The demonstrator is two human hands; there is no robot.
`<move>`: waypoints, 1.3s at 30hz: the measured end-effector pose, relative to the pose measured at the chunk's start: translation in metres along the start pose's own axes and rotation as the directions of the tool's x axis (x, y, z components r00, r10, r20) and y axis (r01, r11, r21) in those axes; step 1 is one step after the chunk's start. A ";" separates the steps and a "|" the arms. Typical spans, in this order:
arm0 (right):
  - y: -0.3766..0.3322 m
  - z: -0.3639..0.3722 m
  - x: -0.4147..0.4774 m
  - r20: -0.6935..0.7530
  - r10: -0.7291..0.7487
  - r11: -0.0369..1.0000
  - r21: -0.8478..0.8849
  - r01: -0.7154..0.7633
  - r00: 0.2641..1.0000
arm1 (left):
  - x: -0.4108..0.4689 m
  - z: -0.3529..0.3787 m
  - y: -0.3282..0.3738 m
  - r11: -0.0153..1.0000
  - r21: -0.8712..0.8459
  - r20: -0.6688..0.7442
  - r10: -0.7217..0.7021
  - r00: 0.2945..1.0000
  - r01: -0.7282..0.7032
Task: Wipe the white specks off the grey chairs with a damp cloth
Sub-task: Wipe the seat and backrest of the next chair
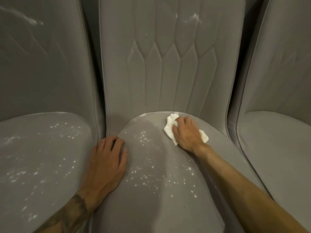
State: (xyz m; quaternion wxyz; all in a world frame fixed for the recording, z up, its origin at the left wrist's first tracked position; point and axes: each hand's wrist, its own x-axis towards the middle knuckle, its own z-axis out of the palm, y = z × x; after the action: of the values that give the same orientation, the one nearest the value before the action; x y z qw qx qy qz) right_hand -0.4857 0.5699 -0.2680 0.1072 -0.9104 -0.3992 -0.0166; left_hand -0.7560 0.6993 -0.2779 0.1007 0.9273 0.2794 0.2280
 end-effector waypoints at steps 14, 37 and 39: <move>-0.057 0.004 0.017 0.048 -0.060 0.998 -0.026 0.061 0.997 | 0.001 0.001 0.000 0.999 -0.039 0.010 -0.010 1.000 0.011; -0.091 0.009 0.014 0.076 -0.145 0.989 0.031 0.144 0.986 | -0.011 -0.016 -0.012 0.997 -0.071 0.094 0.017 0.995 -0.010; -0.112 0.015 0.007 0.061 -0.205 0.978 0.046 0.202 0.977 | -0.017 -0.019 -0.016 1.000 0.005 0.096 0.026 0.995 -0.026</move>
State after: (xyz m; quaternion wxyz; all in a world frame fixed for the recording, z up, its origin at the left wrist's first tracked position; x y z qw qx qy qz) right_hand -0.5639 0.6518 -0.2614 0.1096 -0.8626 -0.4938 0.0102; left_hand -0.7852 0.7044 -0.2728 0.1079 0.9411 0.2628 0.1835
